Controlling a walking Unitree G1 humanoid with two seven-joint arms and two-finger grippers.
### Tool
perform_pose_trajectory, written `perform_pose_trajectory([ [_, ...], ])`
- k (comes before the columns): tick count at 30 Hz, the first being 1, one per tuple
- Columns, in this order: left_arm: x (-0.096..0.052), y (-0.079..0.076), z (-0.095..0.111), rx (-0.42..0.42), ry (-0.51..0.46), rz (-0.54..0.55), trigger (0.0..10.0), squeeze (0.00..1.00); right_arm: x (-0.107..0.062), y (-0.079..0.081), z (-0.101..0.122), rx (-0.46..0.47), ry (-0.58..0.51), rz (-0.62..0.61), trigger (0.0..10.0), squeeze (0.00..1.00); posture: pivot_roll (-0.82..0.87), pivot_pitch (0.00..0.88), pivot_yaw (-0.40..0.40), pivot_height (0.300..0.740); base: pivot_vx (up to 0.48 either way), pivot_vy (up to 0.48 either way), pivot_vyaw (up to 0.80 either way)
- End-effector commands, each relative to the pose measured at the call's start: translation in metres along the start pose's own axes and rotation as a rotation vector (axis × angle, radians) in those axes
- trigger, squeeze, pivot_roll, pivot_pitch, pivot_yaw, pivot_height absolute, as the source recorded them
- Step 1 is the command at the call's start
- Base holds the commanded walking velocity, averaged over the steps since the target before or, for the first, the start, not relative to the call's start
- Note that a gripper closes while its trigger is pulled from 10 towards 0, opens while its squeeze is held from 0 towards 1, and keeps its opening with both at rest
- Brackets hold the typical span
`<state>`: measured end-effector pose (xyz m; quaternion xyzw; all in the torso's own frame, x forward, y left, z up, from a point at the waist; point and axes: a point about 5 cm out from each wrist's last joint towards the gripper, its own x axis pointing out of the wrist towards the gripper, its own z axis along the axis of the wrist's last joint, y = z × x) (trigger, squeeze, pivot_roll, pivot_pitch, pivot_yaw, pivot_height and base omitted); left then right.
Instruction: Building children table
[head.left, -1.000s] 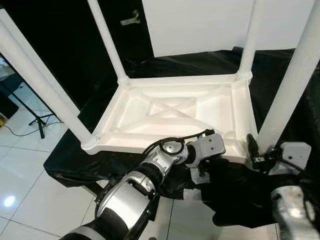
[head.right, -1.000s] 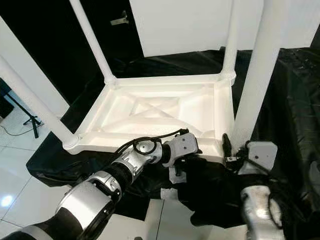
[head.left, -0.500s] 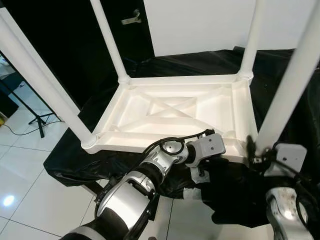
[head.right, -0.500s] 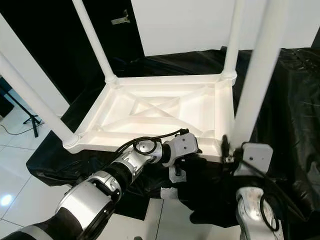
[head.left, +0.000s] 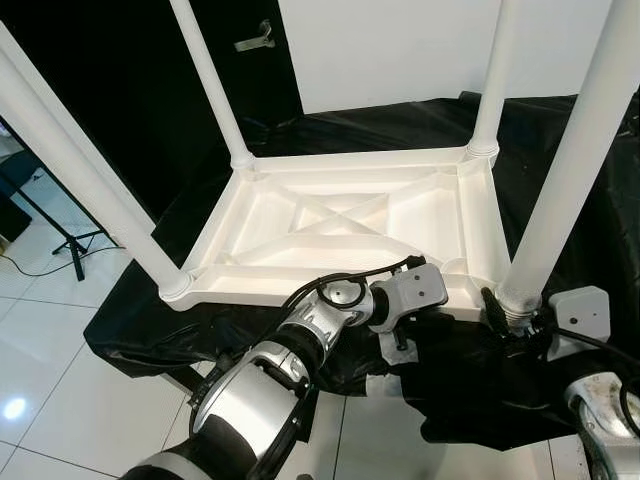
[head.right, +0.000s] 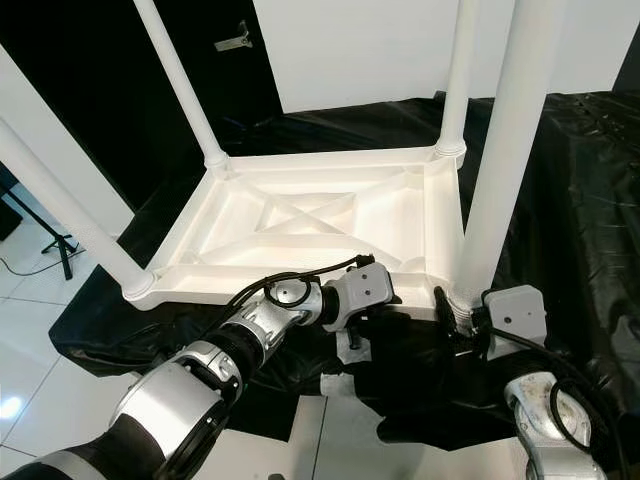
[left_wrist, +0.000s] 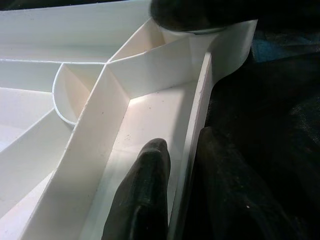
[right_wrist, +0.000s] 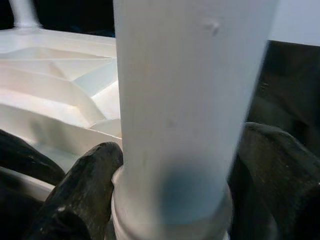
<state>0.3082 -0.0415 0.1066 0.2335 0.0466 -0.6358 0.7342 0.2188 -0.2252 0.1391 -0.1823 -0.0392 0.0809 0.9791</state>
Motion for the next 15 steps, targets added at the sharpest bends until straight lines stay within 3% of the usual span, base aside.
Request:
perform_pose_trajectory([
  [1, 0.01, -0.014, -0.01, -0.047, 0.053, 0.011, 10.0, 0.0, 0.002, -0.001, -0.002, 0.024, -0.002, 0.039, 10.0, 0.0, -0.09, 0.0, 0.142, 0.74, 0.0, 0.0, 0.0],
  [5, 0.008, -0.011, -0.01, -0.048, 0.052, 0.021, 10.0, 0.0, 0.0, 0.0, -0.009, 0.036, 0.019, 0.103, 10.0, 0.0, -0.07, 0.0, 0.14, 0.74, 0.0, 0.0, 0.0],
  [6, 0.007, -0.011, -0.011, -0.05, 0.054, 0.024, 10.0, 0.0, 0.001, -0.002, -0.01, 0.038, 0.019, 0.104, 4.5, 0.0, -0.07, 0.0, 0.141, 0.74, 0.0, 0.0, 0.0],
  [7, 0.006, -0.01, -0.013, -0.051, 0.058, 0.026, 10.0, 0.0, 0.002, -0.004, -0.009, 0.036, 0.012, 0.112, 0.0, 0.0, -0.07, 0.0, 0.141, 0.74, 0.0, 0.0, 0.0],
  [15, 0.005, -0.01, -0.015, -0.052, 0.064, 0.026, 10.0, 0.0, 0.007, -0.017, -0.01, 0.045, 0.023, 0.195, 0.0, 0.0, -0.07, 0.0, 0.145, 0.74, 0.0, 0.0, 0.0],
])
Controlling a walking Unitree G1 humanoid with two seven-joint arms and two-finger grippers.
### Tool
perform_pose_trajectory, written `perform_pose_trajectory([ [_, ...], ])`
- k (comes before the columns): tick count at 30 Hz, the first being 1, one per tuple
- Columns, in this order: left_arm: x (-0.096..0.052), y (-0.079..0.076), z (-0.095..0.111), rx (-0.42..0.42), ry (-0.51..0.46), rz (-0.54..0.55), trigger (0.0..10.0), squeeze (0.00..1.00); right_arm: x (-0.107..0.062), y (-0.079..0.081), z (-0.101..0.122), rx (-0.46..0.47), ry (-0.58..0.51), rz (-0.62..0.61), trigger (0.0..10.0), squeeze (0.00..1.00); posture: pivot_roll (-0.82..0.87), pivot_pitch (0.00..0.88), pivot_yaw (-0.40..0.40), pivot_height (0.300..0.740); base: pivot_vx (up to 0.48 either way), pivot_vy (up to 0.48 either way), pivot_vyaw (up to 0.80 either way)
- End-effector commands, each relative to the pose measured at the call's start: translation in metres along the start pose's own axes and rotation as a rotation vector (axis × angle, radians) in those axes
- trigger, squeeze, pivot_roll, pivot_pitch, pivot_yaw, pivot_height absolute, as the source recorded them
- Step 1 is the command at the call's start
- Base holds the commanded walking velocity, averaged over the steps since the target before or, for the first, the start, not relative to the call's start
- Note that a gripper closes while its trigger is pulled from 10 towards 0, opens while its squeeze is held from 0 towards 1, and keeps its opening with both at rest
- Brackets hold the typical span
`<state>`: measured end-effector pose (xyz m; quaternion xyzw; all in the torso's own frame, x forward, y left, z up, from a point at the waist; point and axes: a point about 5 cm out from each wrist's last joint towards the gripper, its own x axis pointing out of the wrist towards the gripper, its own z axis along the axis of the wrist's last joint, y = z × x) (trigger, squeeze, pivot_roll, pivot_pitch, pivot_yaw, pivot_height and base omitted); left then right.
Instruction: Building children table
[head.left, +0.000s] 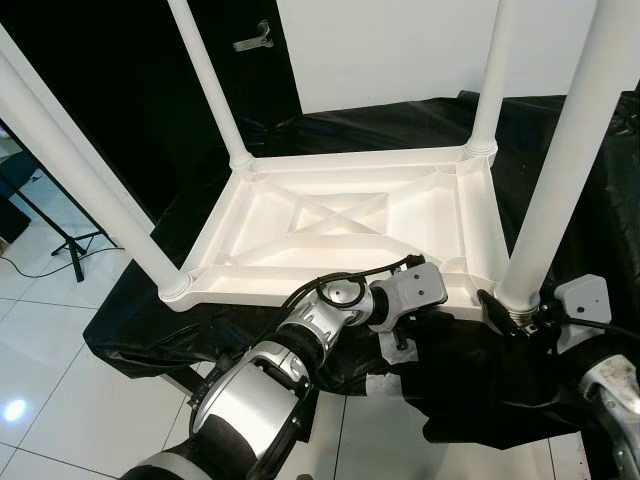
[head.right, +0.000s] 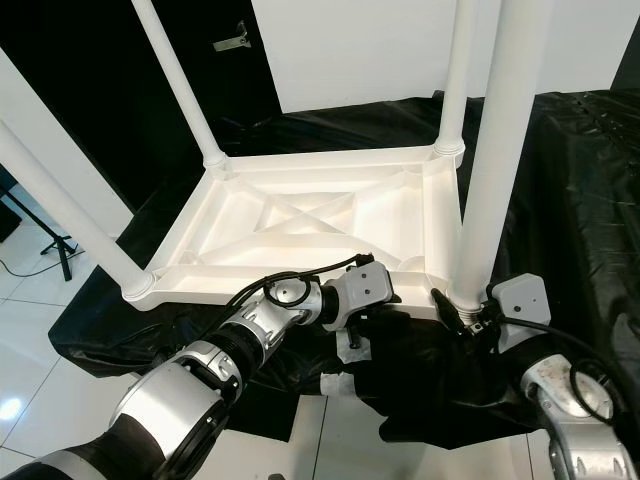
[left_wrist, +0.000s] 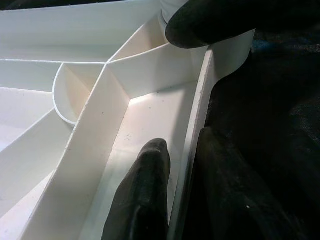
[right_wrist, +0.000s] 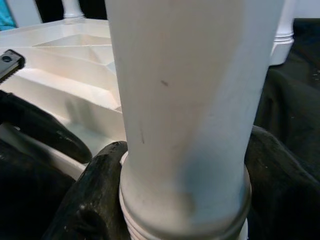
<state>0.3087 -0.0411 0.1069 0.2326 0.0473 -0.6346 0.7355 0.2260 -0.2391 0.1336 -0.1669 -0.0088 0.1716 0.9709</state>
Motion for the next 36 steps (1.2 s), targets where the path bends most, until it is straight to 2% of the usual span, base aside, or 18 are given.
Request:
perform_pose_trajectory([
  [1, 0.005, -0.011, -0.015, -0.049, 0.064, 0.023, 10.0, 0.0, 0.001, -0.006, 0.001, 0.006, -0.001, 0.006, 0.0, 0.0, -0.07, 0.0, 0.145, 0.74, 0.0, 0.0, 0.0],
  [4, 0.006, -0.011, -0.014, -0.049, 0.061, 0.023, 10.0, 0.0, 0.0, -0.004, 0.0, 0.016, 0.0, 0.012, 0.0, 0.0, -0.07, 0.0, 0.144, 0.74, 0.0, 0.0, 0.0],
  [7, 0.006, -0.011, -0.014, -0.048, 0.06, 0.023, 10.0, 0.0, -0.001, 0.005, -0.004, 0.05, 0.003, -0.052, 0.0, 0.0, -0.06, 0.0, 0.14, 0.74, 0.0, 0.0, 0.0],
  [8, 0.006, -0.01, -0.014, -0.048, 0.061, 0.024, 10.0, 0.0, -0.001, 0.01, -0.006, 0.063, 0.009, -0.127, 0.0, 0.0, -0.06, 0.0, 0.139, 0.74, 0.0, 0.0, 0.0],
  [9, 0.006, -0.01, -0.014, -0.048, 0.061, 0.024, 10.0, 0.0, -0.001, 0.01, -0.006, 0.063, 0.009, -0.127, 0.0, 0.0, -0.06, 0.0, 0.139, 0.74, 0.0, 0.0, 0.0],
  [11, 0.005, -0.01, -0.014, -0.049, 0.062, 0.029, 10.0, 0.0, -0.011, 0.031, -0.012, 0.067, 0.032, -0.339, 0.0, 0.0, -0.06, 0.0, 0.134, 0.74, 0.0, 0.0, 0.0],
  [12, 0.005, -0.01, -0.014, -0.049, 0.062, 0.029, 10.0, 0.0, -0.011, 0.031, -0.012, 0.067, 0.032, -0.339, 0.0, 0.0, -0.06, 0.0, 0.134, 0.74, 0.0, 0.0, 0.0],
  [14, 0.004, -0.009, -0.014, -0.051, 0.062, 0.032, 10.0, 0.0, -0.023, 0.05, -0.014, 0.083, 0.048, -0.458, 0.0, 0.0, -0.06, 0.0, 0.134, 0.74, 0.0, 0.0, 0.0],
  [19, 0.005, -0.009, -0.014, -0.051, 0.063, 0.031, 10.0, 0.0, -0.029, 0.05, -0.015, 0.096, 0.053, -0.546, 0.0, 0.0, -0.07, 0.0, 0.136, 0.74, 0.0, 0.0, 0.0],
  [23, 0.006, -0.012, -0.014, -0.049, 0.06, 0.021, 10.0, 0.0, -0.027, 0.047, -0.014, 0.1, 0.047, -0.552, 0.0, 0.0, -0.07, 0.0, 0.137, 0.74, 0.0, 0.0, 0.0],
  [24, 0.007, -0.012, -0.013, -0.049, 0.059, 0.019, 10.0, 0.0, -0.026, 0.048, -0.014, 0.099, 0.051, -0.545, 4.1, 0.0, -0.07, 0.0, 0.137, 0.74, 0.0, 0.0, 0.0],
  [25, 0.007, -0.012, -0.013, -0.049, 0.058, 0.019, 10.0, 0.0, -0.026, 0.049, -0.014, 0.092, 0.053, -0.541, 10.0, 0.0, -0.07, 0.0, 0.136, 0.74, 0.0, 0.0, 0.0],
  [27, 0.007, -0.012, -0.013, -0.049, 0.057, 0.019, 10.0, 0.0, -0.025, 0.049, -0.014, 0.088, 0.057, -0.538, 10.0, 0.0, -0.07, 0.0, 0.136, 0.74, 0.0, 0.0, 0.0],
  [28, 0.007, -0.012, -0.013, -0.049, 0.057, 0.02, 10.0, 0.0, -0.023, 0.049, -0.013, 0.082, 0.048, -0.527, 10.0, 1.0, -0.07, 0.0, 0.135, 0.74, 0.0, 0.0, 0.0],
  [36, 0.007, -0.013, -0.014, -0.051, 0.057, 0.019, 10.0, 0.0, -0.011, 0.043, 0.001, 0.019, -0.027, -0.383, 10.0, 1.0, -0.07, 0.0, 0.134, 0.74, 0.0, 0.0, 0.0],
])
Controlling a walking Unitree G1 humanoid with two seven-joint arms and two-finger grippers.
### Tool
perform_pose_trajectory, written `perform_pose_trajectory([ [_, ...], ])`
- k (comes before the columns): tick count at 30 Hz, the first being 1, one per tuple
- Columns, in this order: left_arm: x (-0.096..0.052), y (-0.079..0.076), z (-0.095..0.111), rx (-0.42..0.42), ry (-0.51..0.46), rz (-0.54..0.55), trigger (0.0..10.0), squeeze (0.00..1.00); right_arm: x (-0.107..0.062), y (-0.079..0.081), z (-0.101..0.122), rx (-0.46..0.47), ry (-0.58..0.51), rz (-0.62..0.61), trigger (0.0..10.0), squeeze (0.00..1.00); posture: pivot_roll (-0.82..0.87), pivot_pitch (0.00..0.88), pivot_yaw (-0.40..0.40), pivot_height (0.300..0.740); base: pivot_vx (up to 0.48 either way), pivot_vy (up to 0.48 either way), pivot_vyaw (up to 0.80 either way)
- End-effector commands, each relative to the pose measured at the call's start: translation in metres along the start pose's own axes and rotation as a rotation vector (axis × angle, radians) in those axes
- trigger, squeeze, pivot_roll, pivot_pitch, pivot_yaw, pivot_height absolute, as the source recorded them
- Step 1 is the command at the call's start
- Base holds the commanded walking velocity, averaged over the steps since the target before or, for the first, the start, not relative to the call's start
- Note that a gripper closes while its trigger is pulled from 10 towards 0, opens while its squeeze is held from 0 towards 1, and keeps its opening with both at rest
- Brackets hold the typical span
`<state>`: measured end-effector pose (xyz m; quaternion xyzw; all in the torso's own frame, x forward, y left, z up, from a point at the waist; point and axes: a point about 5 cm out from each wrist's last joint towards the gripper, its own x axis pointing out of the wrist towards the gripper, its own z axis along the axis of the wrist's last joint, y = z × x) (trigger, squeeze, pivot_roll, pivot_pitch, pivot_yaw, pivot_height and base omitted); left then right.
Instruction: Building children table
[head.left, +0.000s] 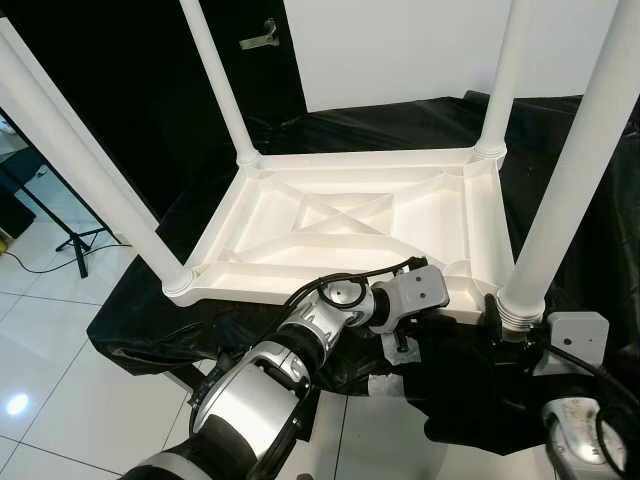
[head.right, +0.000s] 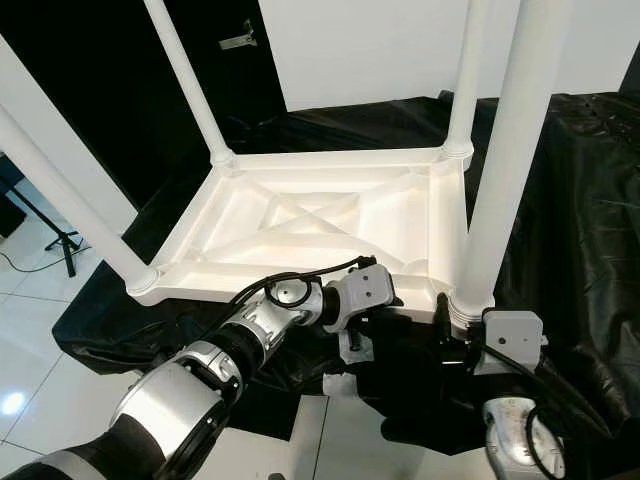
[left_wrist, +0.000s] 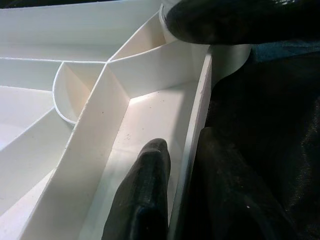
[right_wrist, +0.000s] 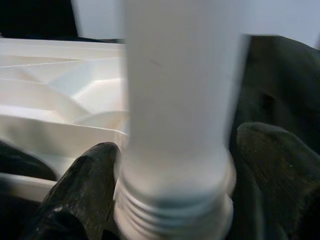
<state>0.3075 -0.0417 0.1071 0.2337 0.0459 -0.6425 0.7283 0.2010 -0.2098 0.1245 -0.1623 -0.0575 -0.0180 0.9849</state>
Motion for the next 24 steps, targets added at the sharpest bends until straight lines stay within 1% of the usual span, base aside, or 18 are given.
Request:
perform_pose_trajectory([
  [1, 0.007, -0.012, -0.015, -0.061, 0.06, 0.038, 10.0, 0.0, 0.005, 0.002, 0.003, 0.0, -0.023, 0.056, 10.0, 0.0, -0.07, 0.0, 0.132, 0.74, 0.0, 0.0, 0.0],
  [3, 0.008, -0.013, -0.015, -0.063, 0.058, 0.037, 10.0, 0.0, 0.013, -0.007, 0.011, -0.031, -0.065, 0.123, 10.0, 0.0, -0.07, 0.0, 0.13, 0.74, 0.0, 0.0, 0.0],
  [4, 0.008, -0.013, -0.015, -0.063, 0.058, 0.037, 10.0, 0.0, 0.013, -0.007, 0.011, -0.031, -0.065, 0.123, 10.0, 0.0, -0.07, 0.0, 0.13, 0.74, 0.0, 0.0, 0.0],
  [6, 0.008, -0.014, -0.015, -0.066, 0.056, 0.038, 10.0, 0.0, 0.017, -0.014, 0.014, -0.051, -0.08, 0.15, 10.0, 0.0, -0.07, 0.0, 0.124, 0.74, 0.0, 0.0, 0.0],
  [9, 0.008, -0.014, -0.015, -0.067, 0.056, 0.039, 10.0, 0.0, 0.019, -0.016, 0.014, -0.055, -0.081, 0.165, 10.0, 0.0, -0.07, 0.0, 0.124, 0.74, 0.0, 0.0, 0.0],
  [10, 0.008, -0.014, -0.016, -0.068, 0.057, 0.041, 10.0, 0.0, 0.021, -0.018, 0.012, -0.051, -0.065, 0.188, 3.4, 0.0, -0.06, 0.0, 0.121, 0.74, 0.0, 0.0, 0.0],
  [11, 0.008, -0.014, -0.016, -0.069, 0.057, 0.043, 10.0, 0.0, 0.022, -0.018, 0.01, -0.035, -0.045, 0.213, 0.0, 0.0, -0.06, 0.0, 0.12, 0.74, 0.0, 0.0, 0.0],
  [12, 0.008, -0.014, -0.016, -0.069, 0.057, 0.043, 10.0, 0.0, 0.022, -0.018, 0.01, -0.035, -0.045, 0.213, 0.0, 0.0, -0.06, 0.0, 0.12, 0.74, 0.0, 0.0, 0.0],
  [15, 0.007, -0.013, -0.016, -0.07, 0.059, 0.047, 10.0, 0.0, 0.022, -0.015, 0.004, 0.022, 0.014, 0.287, 0.0, 0.0, -0.06, 0.0, 0.121, 0.74, 0.0, 0.0, 0.0],
  [19, 0.006, -0.012, -0.016, -0.069, 0.059, 0.049, 10.0, 0.0, 0.021, -0.015, 0.001, 0.042, 0.044, 0.315, 0.0, 0.0, -0.06, 0.0, 0.121, 0.74, 0.0, 0.0, 0.0],
  [21, 0.007, -0.012, -0.016, -0.067, 0.06, 0.048, 10.0, 0.0, 0.021, -0.017, 0.001, 0.026, 0.043, 0.272, 0.0, 0.0, -0.06, 0.0, 0.12, 0.74, 0.0, 0.0, 0.0],
  [23, 0.007, -0.012, -0.016, -0.067, 0.058, 0.048, 10.0, 0.0, 0.021, -0.019, 0.0, 0.041, 0.051, 0.191, 0.0, 0.0, -0.06, 0.0, 0.119, 0.74, 0.0, 0.0, 0.0],
  [24, 0.007, -0.012, -0.015, -0.067, 0.058, 0.048, 10.0, 0.0, 0.018, -0.016, -0.002, 0.049, 0.059, 0.147, 0.0, 0.0, -0.06, 0.0, 0.121, 0.74, 0.0, 0.0, 0.0],
])
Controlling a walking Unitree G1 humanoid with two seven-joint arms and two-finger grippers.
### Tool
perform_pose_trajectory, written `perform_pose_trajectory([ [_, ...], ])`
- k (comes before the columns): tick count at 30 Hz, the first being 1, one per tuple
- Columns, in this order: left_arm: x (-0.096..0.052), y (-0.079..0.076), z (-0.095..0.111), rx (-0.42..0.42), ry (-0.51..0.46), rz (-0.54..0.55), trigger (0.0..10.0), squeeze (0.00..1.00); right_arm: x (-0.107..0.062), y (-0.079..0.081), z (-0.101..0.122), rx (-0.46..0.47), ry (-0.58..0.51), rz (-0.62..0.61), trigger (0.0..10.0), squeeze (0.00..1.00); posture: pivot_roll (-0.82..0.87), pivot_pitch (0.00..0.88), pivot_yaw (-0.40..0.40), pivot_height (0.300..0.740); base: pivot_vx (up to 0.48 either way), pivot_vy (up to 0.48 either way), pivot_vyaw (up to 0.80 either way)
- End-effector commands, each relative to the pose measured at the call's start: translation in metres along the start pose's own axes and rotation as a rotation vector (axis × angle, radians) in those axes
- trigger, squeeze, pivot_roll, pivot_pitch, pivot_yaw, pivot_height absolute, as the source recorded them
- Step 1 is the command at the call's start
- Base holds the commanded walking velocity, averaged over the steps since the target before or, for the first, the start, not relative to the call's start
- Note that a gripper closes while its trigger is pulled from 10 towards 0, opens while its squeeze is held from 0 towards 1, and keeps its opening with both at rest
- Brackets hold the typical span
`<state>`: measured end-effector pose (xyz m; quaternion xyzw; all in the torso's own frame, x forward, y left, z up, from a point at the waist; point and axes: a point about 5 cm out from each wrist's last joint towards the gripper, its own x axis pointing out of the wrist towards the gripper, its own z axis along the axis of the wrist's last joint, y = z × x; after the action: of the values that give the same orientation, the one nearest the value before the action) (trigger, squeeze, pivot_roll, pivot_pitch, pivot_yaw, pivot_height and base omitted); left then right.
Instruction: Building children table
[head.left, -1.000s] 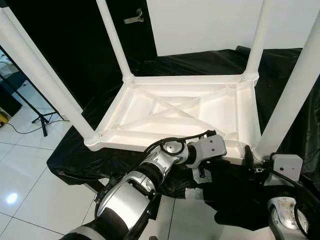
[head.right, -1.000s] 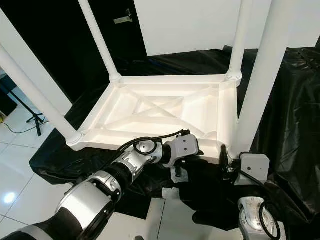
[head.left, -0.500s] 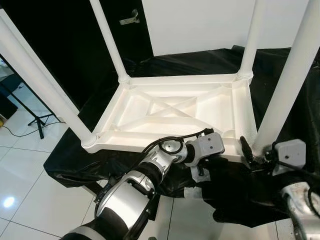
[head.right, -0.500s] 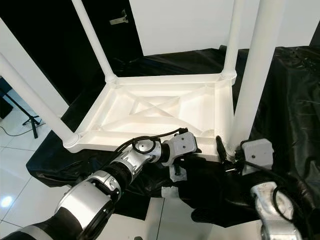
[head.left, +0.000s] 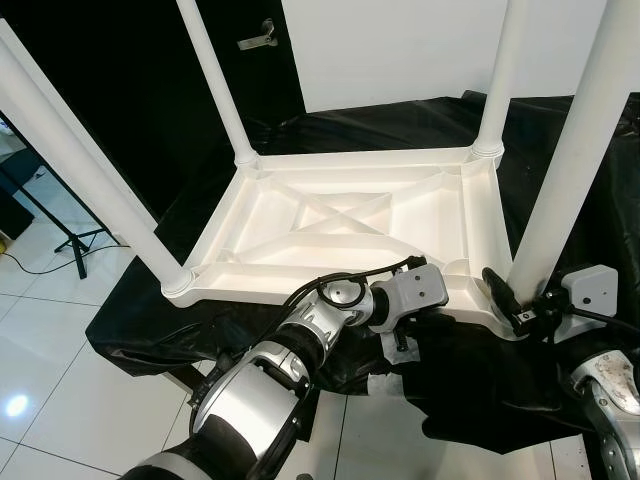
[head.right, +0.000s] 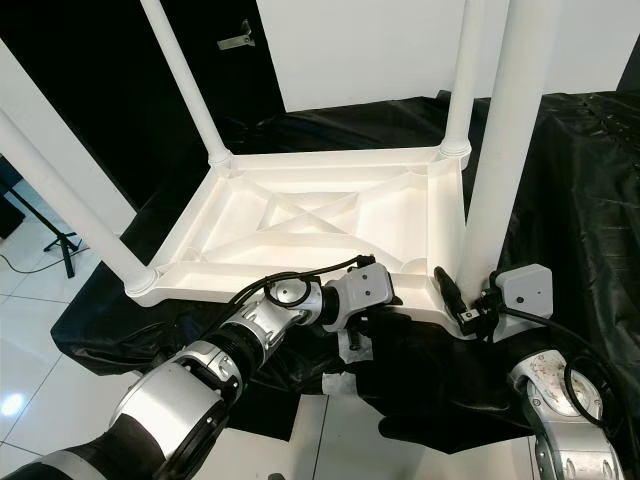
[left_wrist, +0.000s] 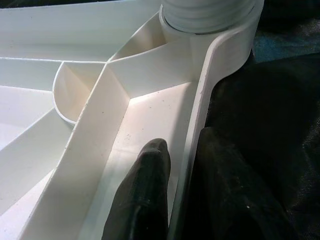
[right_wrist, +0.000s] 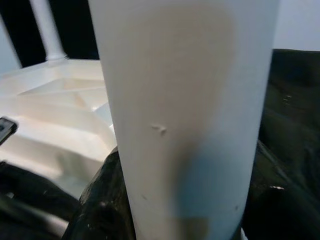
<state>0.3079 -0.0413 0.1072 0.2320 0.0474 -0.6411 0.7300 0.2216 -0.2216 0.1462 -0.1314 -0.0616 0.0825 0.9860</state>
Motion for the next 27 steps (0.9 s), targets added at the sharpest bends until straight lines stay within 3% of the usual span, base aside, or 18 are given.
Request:
perform_pose_trajectory([
  [1, 0.007, -0.013, -0.015, -0.062, 0.057, 0.044, 10.0, 0.0, -0.006, 0.0, -0.017, -0.015, 0.098, -0.05, 0.0, 0.0, -0.06, 0.0, 0.121, 0.74, 0.0, 0.0, 0.0],
  [3, 0.007, -0.013, -0.015, -0.062, 0.057, 0.043, 10.0, 0.0, -0.009, 0.003, -0.02, -0.017, 0.105, -0.123, 0.0, 0.0, -0.07, 0.0, 0.122, 0.74, 0.0, 0.0, 0.0],
  [4, 0.008, -0.013, -0.015, -0.061, 0.057, 0.042, 10.0, 0.0, -0.013, 0.005, -0.02, -0.069, 0.097, -0.247, 0.0, 0.0, -0.07, 0.0, 0.124, 0.74, 0.0, 0.0, 0.0],
  [5, 0.008, -0.013, -0.015, -0.061, 0.057, 0.042, 10.0, 0.0, -0.013, 0.005, -0.02, -0.069, 0.097, -0.247, 0.0, 0.0, -0.07, 0.0, 0.124, 0.74, 0.0, 0.0, 0.0],
  [6, 0.008, -0.013, -0.015, -0.061, 0.057, 0.039, 10.0, 0.0, -0.017, 0.009, -0.022, -0.101, 0.109, -0.346, 0.0, 0.0, -0.07, 0.0, 0.127, 0.74, 0.0, 0.0, 0.0],
  [12, 0.009, -0.014, -0.015, -0.058, 0.056, 0.032, 10.0, 0.0, -0.017, 0.029, -0.027, -0.077, 0.125, -0.379, 0.0, 0.0, -0.07, 0.0, 0.13, 0.74, 0.0, 0.0, 0.0],
  [19, 0.008, -0.014, -0.016, -0.061, 0.058, 0.033, 10.0, 0.0, -0.017, 0.023, -0.027, -0.069, 0.136, -0.429, 0.0, 0.0, -0.06, 0.0, 0.127, 0.74, 0.0, 0.0, 0.0],
  [20, 0.007, -0.015, -0.017, -0.062, 0.06, 0.034, 10.0, 0.0, -0.017, 0.024, -0.028, -0.064, 0.141, -0.417, 3.2, 0.0, -0.06, 0.0, 0.125, 0.74, 0.0, 0.0, 0.0],
  [21, 0.007, -0.015, -0.017, -0.064, 0.06, 0.035, 10.0, 0.0, -0.016, 0.024, -0.027, -0.053, 0.134, -0.4, 10.0, 0.49, -0.06, 0.0, 0.125, 0.74, 0.0, 0.0, 0.0],
  [22, 0.007, -0.015, -0.017, -0.064, 0.06, 0.035, 10.0, 0.0, -0.016, 0.024, -0.027, -0.053, 0.134, -0.4, 10.0, 0.49, -0.06, 0.0, 0.125, 0.74, 0.0, 0.0, 0.0],
  [23, 0.007, -0.015, -0.017, -0.064, 0.06, 0.036, 10.0, 0.0, -0.015, 0.025, -0.026, -0.041, 0.127, -0.381, 10.0, 1.0, -0.06, 0.0, 0.126, 0.74, 0.0, 0.0, 0.0],
  [27, 0.007, -0.014, -0.017, -0.065, 0.06, 0.038, 10.0, 0.0, -0.013, 0.026, -0.026, -0.02, 0.119, -0.302, 10.0, 1.0, -0.06, 0.0, 0.126, 0.74, 0.0, 0.0, 0.0],
])
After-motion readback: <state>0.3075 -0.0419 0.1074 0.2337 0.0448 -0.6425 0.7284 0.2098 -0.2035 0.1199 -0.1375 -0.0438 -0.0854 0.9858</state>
